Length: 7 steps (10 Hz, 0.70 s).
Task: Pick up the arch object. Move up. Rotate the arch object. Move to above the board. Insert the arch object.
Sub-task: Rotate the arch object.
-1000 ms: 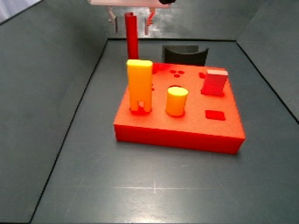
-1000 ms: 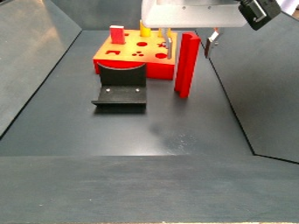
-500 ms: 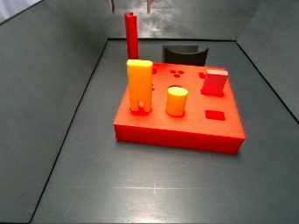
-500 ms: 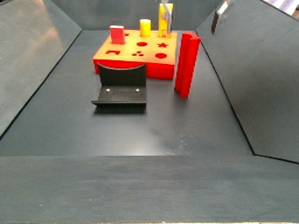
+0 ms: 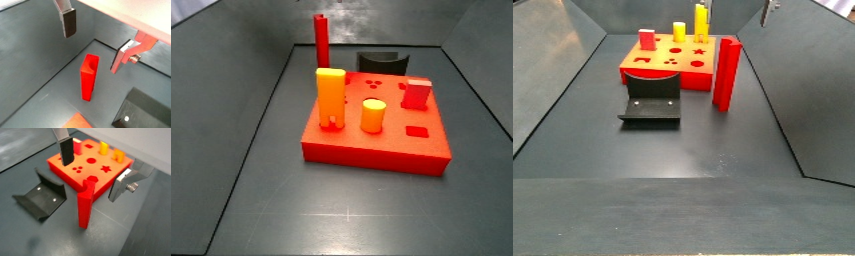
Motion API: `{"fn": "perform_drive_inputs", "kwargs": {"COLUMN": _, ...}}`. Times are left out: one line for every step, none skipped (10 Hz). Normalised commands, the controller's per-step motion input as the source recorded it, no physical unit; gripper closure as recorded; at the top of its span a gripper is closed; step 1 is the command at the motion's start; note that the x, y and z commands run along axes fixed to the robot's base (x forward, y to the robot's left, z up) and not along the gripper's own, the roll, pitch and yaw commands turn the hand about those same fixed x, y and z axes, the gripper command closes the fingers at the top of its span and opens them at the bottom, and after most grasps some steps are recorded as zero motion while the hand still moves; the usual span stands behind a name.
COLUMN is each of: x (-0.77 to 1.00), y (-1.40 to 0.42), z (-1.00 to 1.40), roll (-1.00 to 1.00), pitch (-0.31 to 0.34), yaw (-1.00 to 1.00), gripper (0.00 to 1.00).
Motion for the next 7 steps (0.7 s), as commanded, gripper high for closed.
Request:
{"fn": "perform_drive_inputs", "kwargs": {"x": 0.02, "y": 0.04, "z": -0.01, "roll": 0.01, "pitch": 0.012, "yaw": -1.00, "gripper": 0.00}}
{"fn": "perform_drive_inputs", "kwargs": {"x": 0.02, "y": 0.04, "z": -0.01, "roll": 0.01, "pitch": 0.012, "yaw": -1.00, "gripper": 0.00}}
{"fn": "perform_drive_inputs", "kwargs": {"x": 0.02, "y": 0.03, "z": -0.01, "roll": 0.01, "pitch": 0.013, "yaw": -1.00, "gripper": 0.00}}
{"fn": "perform_drive_inputs", "kwargs": {"x": 0.02, "y": 0.03, "z": -0.01, "roll": 0.01, "pitch": 0.014, "yaw": -1.00, "gripper": 0.00}}
{"fn": "perform_drive_inputs", "kwargs": {"x": 0.02, "y": 0.03, "z": -0.01, "roll": 0.01, "pitch": 0.015, "yaw": -1.00, "gripper": 0.00}}
{"fn": "perform_drive_inputs", "kwargs": {"x": 0.02, "y": 0.02, "z": -0.01, "roll": 0.01, "pitch": 0.015, "yaw": -1.00, "gripper": 0.00}}
{"fn": "perform_drive_inputs", "kwargs": {"x": 0.02, "y": 0.02, "z": -0.01, "roll": 0.01, "pitch": 0.017, "yaw": -1.00, "gripper": 0.00}}
